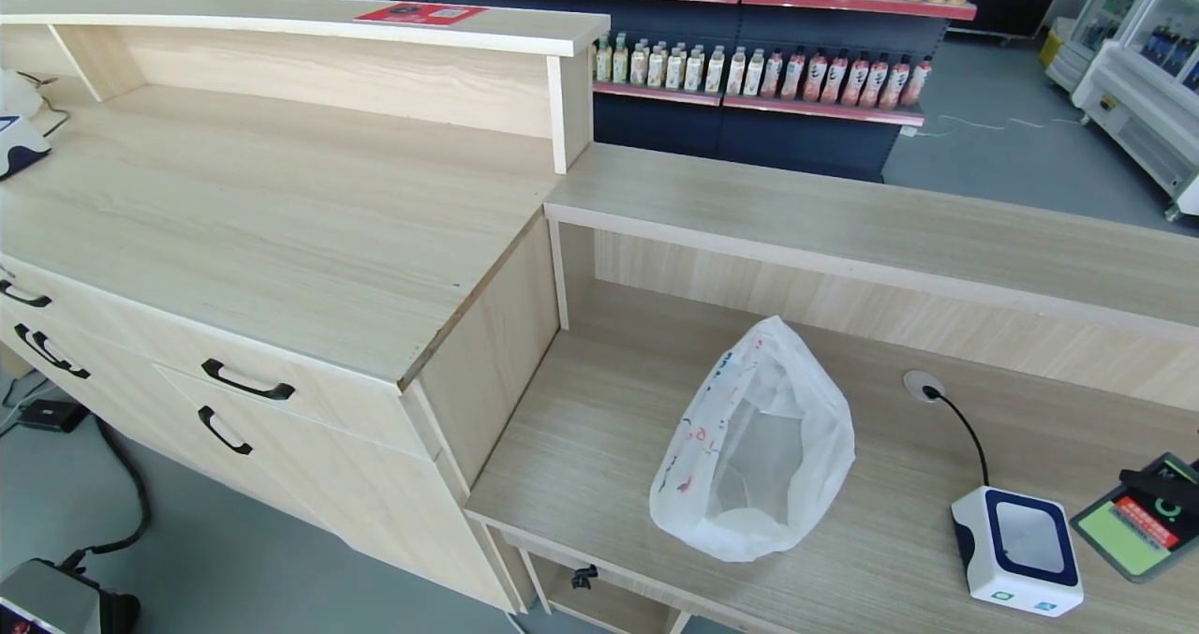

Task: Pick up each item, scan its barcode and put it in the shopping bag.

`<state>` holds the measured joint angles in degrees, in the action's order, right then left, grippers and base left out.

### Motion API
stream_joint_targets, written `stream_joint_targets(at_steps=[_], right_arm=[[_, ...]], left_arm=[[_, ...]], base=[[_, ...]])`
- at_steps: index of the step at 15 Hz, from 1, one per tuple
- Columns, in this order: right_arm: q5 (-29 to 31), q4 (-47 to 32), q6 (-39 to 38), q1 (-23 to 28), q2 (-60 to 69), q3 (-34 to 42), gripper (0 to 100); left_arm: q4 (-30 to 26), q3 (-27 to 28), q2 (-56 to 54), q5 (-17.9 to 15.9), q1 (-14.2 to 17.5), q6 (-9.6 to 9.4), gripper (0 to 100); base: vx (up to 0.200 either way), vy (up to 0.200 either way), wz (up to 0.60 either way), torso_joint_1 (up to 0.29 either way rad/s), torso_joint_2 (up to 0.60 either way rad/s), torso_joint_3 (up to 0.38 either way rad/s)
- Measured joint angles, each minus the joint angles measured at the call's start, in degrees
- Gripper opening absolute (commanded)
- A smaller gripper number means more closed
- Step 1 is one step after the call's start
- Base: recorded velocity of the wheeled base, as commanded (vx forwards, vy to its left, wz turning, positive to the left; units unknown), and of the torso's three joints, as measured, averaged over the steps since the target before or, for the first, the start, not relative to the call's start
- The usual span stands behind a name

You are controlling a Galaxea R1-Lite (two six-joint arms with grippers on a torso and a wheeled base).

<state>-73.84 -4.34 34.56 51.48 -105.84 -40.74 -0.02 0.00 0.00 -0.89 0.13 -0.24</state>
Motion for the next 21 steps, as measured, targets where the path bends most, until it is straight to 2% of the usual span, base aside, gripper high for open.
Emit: stream_joint_targets(at_steps=[3,6,21], right_arm=[[0.22,-4.25,6.68,2.99,0.83,1.38,0],[0.44,-5.40,10.11,5.19,-0.13,1.22,0],[1.69,-5.13,11.64,5.81,-6.70,-2.32,0]], left_arm=[[0.00,0.00,0.00,0.00,0.02,0.00,100],[0.00,0.00,0.00,0.02,0.02,-0.02,100],[0.02,0.00,0.00,0.02,0.02,0.00,100]], base=[[0.000,0.000,0.00,0.000,0.00,0.000],[0.000,0.000,0.00,0.000,0.00,0.000],[0.000,0.000,0.00,0.000,0.00,0.000]])
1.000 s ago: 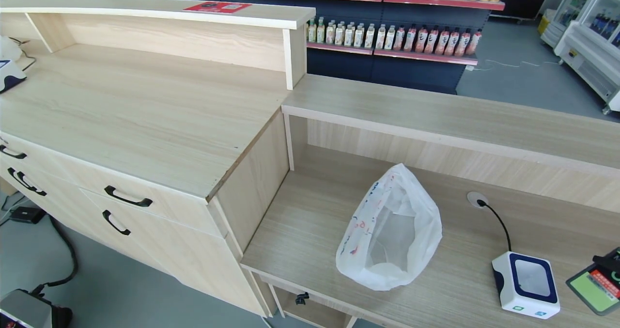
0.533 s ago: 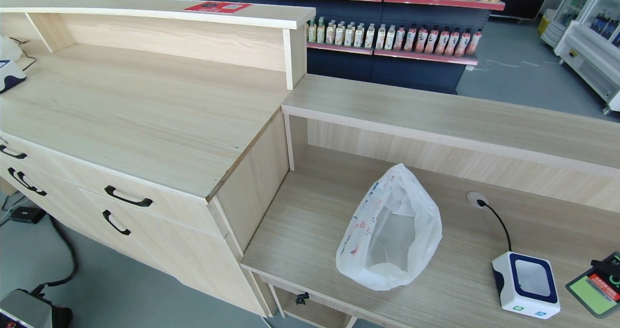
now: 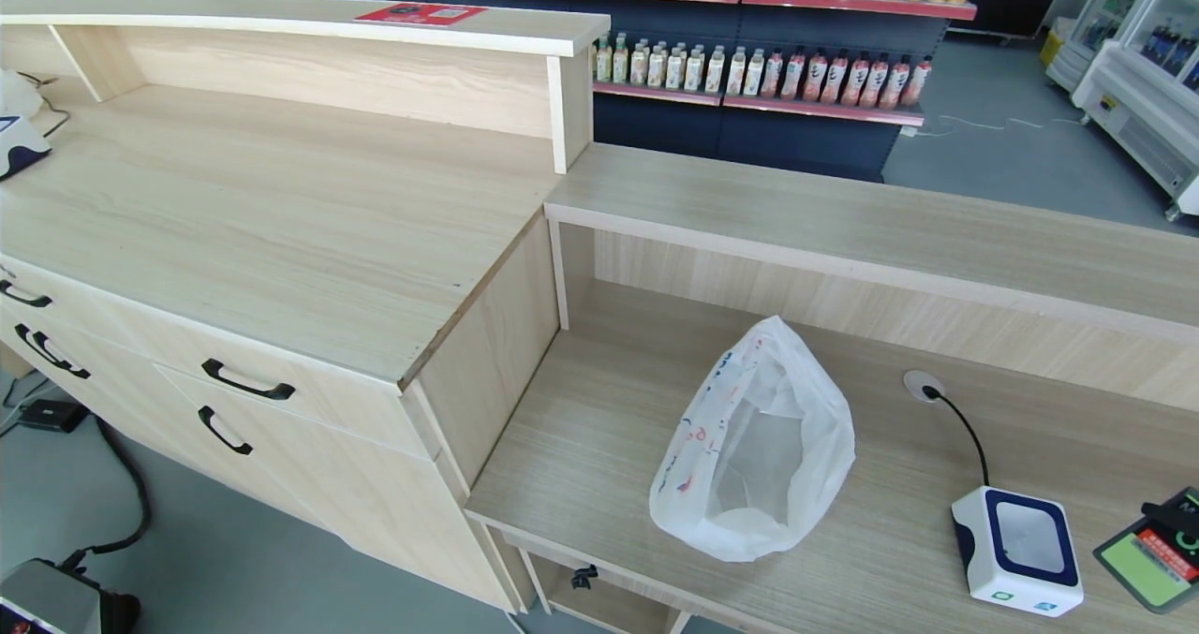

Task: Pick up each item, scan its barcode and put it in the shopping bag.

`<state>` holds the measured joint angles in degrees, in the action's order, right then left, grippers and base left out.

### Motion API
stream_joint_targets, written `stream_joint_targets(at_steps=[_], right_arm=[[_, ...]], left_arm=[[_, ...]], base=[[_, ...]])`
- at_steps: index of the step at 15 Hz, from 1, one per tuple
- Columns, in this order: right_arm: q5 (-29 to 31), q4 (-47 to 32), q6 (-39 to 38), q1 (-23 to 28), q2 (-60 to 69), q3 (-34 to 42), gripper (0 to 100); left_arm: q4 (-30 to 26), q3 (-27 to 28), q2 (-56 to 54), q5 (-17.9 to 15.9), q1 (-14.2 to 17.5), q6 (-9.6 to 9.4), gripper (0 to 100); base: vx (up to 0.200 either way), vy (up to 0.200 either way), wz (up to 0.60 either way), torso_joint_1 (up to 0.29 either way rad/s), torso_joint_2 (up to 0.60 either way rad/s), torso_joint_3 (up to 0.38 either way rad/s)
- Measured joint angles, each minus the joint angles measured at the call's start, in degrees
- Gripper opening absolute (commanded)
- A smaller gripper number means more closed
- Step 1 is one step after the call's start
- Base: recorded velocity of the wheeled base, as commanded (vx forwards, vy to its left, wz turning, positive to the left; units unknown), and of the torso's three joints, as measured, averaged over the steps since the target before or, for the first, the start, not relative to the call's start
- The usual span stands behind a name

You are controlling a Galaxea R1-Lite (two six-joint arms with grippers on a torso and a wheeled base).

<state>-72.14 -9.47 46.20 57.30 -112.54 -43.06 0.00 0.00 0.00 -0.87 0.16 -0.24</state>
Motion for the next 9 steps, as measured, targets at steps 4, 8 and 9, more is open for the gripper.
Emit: stream_joint_targets(at_steps=[4,8,9], right_arm=[[0.00,0.09,0.24,0.00,-0.13,-0.57,0],[0.05,-0.34,0.35,-1.40,5.55,-0.18,0],[0.02,-0.38,0.43,-2.58,8.90,0.10,0]], left_arm=[[-0.02,0.00,0.00,0.00,0.00,-0.02,100],[-0.02,0.00,0.00,-0.02,-0.02,0.00,100],[-0.02,0.00,0.00,0.00,0.00,0.00,100]], base=[[0.000,0.000,0.00,0.000,0.00,0.000],[0.000,0.000,0.00,0.000,0.00,0.000],[0.000,0.000,0.00,0.000,0.00,0.000]])
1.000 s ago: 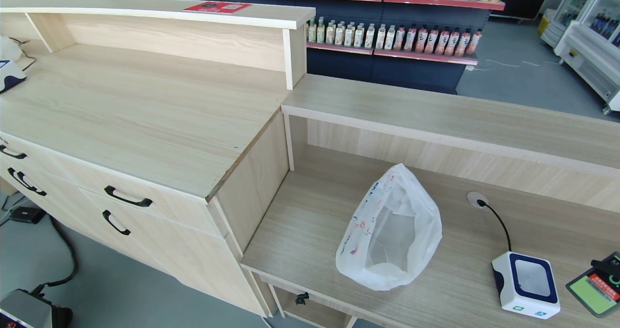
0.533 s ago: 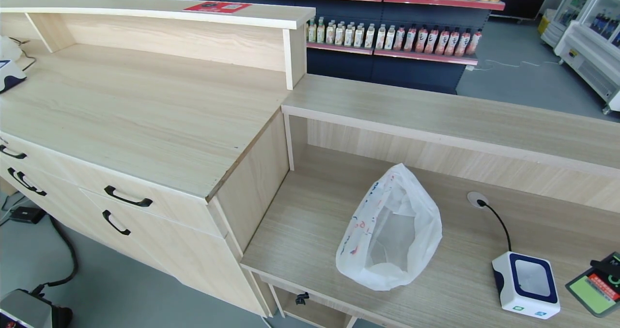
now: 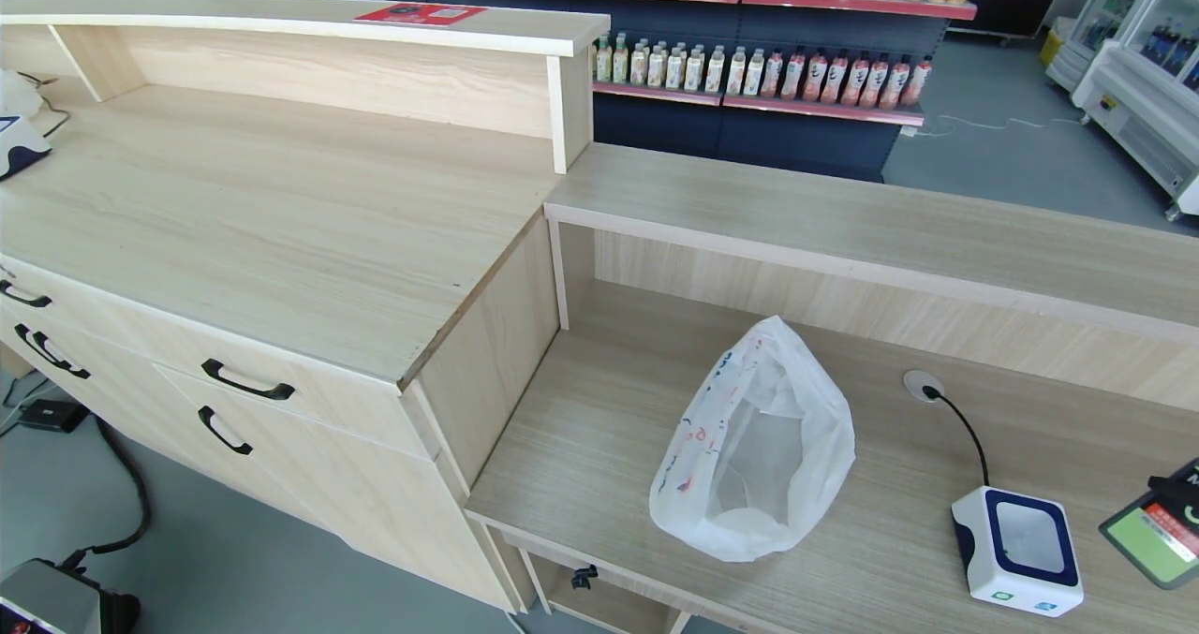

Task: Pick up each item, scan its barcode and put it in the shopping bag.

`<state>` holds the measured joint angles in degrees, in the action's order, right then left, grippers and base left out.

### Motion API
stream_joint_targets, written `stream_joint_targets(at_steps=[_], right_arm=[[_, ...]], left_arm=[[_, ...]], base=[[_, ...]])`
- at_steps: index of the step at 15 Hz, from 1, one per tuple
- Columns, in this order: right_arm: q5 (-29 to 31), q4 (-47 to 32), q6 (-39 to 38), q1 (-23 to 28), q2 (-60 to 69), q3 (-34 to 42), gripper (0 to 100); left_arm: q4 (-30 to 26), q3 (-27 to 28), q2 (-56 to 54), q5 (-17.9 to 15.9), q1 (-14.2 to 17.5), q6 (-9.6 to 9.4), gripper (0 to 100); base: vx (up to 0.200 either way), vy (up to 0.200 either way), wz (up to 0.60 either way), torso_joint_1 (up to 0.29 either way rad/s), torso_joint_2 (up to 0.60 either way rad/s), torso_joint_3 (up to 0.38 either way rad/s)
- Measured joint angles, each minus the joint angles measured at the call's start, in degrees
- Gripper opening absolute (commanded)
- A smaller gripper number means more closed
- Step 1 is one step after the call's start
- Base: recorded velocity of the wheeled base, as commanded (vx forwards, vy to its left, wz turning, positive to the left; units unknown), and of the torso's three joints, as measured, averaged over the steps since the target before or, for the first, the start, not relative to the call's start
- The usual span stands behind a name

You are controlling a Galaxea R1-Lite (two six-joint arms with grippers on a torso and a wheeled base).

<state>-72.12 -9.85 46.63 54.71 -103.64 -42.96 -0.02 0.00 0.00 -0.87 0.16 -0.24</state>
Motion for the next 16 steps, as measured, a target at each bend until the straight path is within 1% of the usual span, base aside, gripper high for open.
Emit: stream_joint_targets(at_steps=[2,3,4,5,7,8,10,11,12,13,14,15,16], right_arm=[[0.35,-0.77,0.15,-3.19,8.44,1.37,0],[2.02,-1.43,0.22,-5.21,12.56,2.06,0],[7.63,-2.11,0.23,-8.28,16.88,2.69,0],[15.60,-2.57,0.15,-11.58,20.58,3.19,0],[34.27,-2.86,-1.99,-18.27,27.23,4.35,0],[40.68,-2.79,-5.19,-21.77,29.87,4.88,0],[52.71,-0.44,-20.00,-30.40,33.74,5.40,0],[57.94,2.83,-27.15,-35.08,34.93,5.60,0],[63.26,7.85,-32.46,-39.62,35.71,5.97,0],[67.34,17.43,-35.66,-44.08,36.10,6.47,0],[69.80,25.59,-36.86,-47.28,36.01,7.35,0],[72.61,31.90,-36.64,-49.31,35.34,8.07,0],[77.73,35.99,-33.80,-50.75,34.13,8.79,0]], left_arm=[[0.00,0.00,0.00,-0.02,0.00,0.00,100],[0.00,0.00,0.00,0.00,0.00,-0.02,100],[0.02,0.00,0.00,0.00,0.00,-0.02,100],[0.00,0.00,0.00,0.00,0.00,-0.02,100],[0.00,0.00,0.00,0.00,0.00,0.00,100],[0.00,0.00,0.00,-0.02,0.00,-0.02,100],[0.00,0.00,0.00,0.00,0.00,-0.02,100],[0.02,0.00,0.00,0.02,0.00,0.00,100],[0.02,0.00,0.00,0.00,0.00,-0.02,100],[0.00,0.00,0.00,0.02,0.00,0.00,100],[0.00,0.00,0.00,0.00,0.00,0.00,100],[0.00,0.00,0.00,0.00,-0.02,0.00,100],[0.00,0.00,0.00,-0.02,-0.02,-0.02,100]], base=[[0.000,0.000,0.00,0.000,0.00,0.000],[0.000,0.000,0.00,0.000,0.00,0.000],[0.000,0.000,0.00,0.000,0.00,0.000],[0.000,0.000,0.00,0.000,0.00,0.000],[0.000,0.000,0.00,0.000,0.00,0.000],[0.000,0.000,0.00,0.000,0.00,0.000],[0.000,0.000,0.00,0.000,0.00,0.000],[0.000,0.000,0.00,0.000,0.00,0.000],[0.000,0.000,0.00,0.000,0.00,0.000],[0.000,0.000,0.00,0.000,0.00,0.000],[0.000,0.000,0.00,0.000,0.00,0.000],[0.000,0.000,0.00,0.000,0.00,0.000],[0.000,0.000,0.00,0.000,0.00,0.000]])
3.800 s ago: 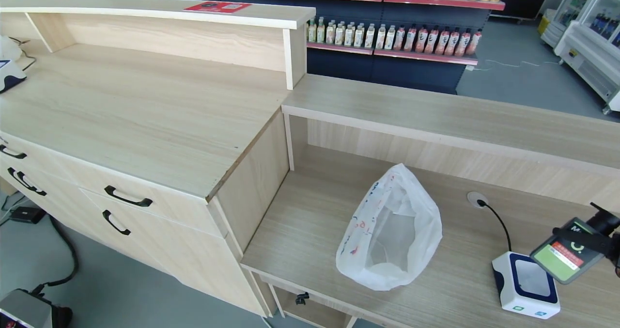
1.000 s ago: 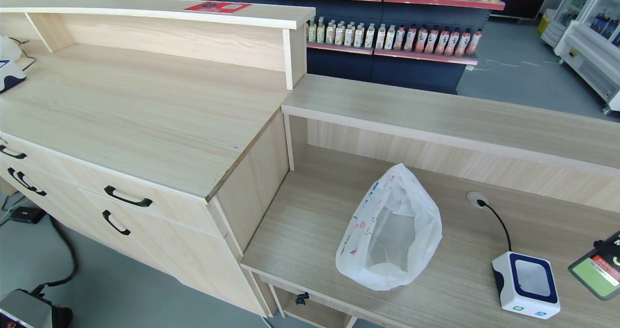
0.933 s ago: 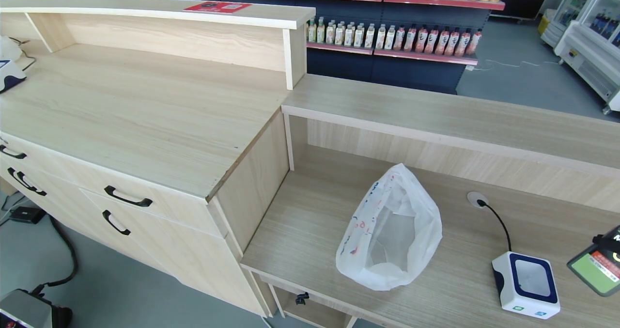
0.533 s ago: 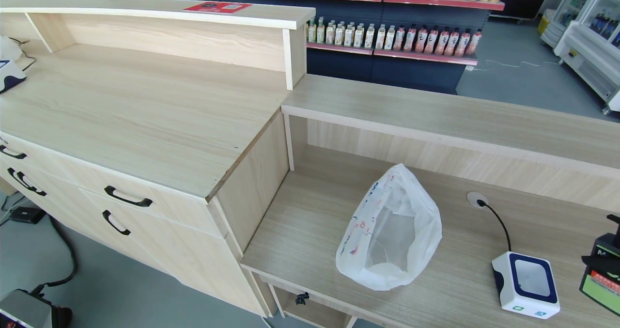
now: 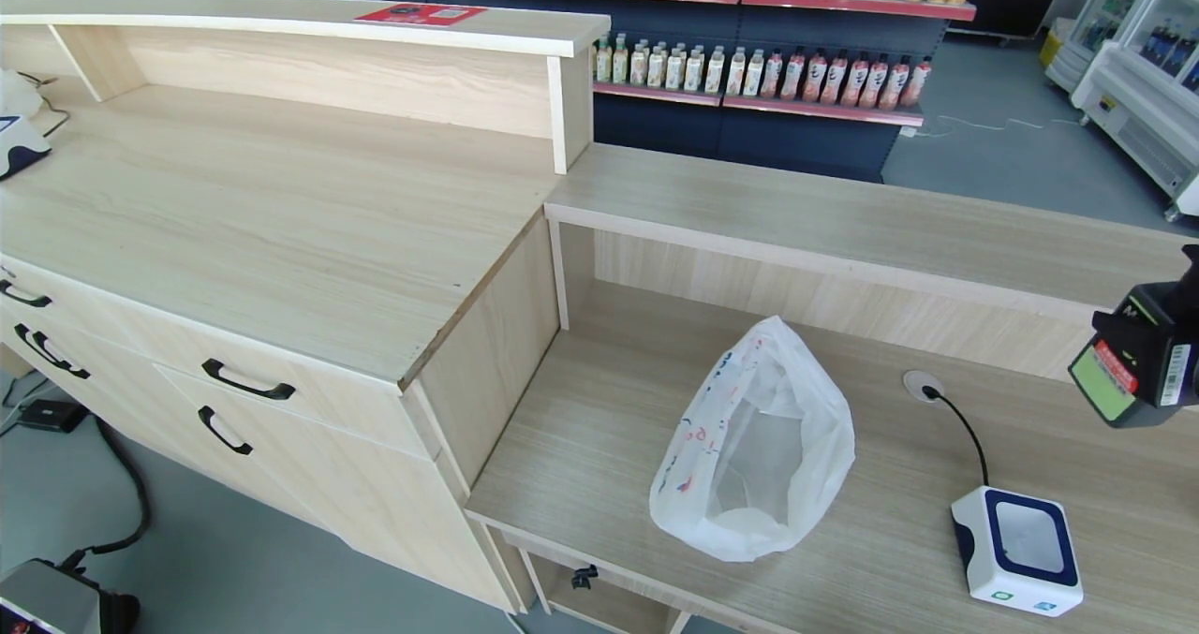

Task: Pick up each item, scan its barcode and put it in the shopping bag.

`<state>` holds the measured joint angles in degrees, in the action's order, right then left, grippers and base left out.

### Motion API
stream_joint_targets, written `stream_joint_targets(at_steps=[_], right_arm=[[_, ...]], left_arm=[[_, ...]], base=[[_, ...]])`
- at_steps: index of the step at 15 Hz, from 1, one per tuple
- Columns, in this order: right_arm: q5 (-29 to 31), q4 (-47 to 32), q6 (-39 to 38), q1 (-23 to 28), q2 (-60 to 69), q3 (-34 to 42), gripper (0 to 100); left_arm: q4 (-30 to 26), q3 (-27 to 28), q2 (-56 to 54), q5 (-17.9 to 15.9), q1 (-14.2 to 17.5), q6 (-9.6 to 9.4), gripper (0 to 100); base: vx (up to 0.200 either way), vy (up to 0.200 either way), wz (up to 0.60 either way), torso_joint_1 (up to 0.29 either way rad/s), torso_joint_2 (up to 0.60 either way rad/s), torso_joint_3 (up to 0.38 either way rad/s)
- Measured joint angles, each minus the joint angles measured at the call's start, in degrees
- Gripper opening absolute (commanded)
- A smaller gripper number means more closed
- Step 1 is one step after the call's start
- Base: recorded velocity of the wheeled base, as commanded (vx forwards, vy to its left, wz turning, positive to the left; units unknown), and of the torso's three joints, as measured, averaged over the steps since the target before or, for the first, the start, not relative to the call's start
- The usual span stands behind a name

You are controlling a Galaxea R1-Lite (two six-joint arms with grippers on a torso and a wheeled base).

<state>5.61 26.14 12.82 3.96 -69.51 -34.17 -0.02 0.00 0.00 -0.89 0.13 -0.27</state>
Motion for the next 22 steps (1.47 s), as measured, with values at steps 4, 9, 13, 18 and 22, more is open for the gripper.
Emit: stream_joint_targets(at_steps=[4,9,13,18,22], right_arm=[[10.53,15.68,5.92,-3.39,-6.90,0.71,0],[9.23,13.93,6.41,-10.15,-10.62,1.45,0],[8.31,6.66,6.41,-21.19,-7.23,3.06,0],[-0.13,10.78,6.19,-13.71,-13.35,3.15,0],[-34.29,15.69,13.17,0.48,-23.43,2.12,0]], left_arm=[[0.00,0.00,0.00,0.05,0.00,0.00,100],[0.00,0.00,0.00,0.02,0.00,0.00,100],[0.00,0.00,0.00,0.02,0.00,0.02,100],[0.02,0.00,0.00,0.02,0.02,0.02,100],[0.00,0.00,0.00,0.02,0.00,0.00,100]], base=[[0.000,0.000,0.00,0.000,0.00,0.000],[0.000,0.000,0.36,0.003,0.00,0.003],[0.000,0.000,0.45,0.004,0.00,0.003],[0.000,0.000,0.00,0.000,0.00,0.000],[0.000,0.000,0.00,0.000,0.00,0.000]])
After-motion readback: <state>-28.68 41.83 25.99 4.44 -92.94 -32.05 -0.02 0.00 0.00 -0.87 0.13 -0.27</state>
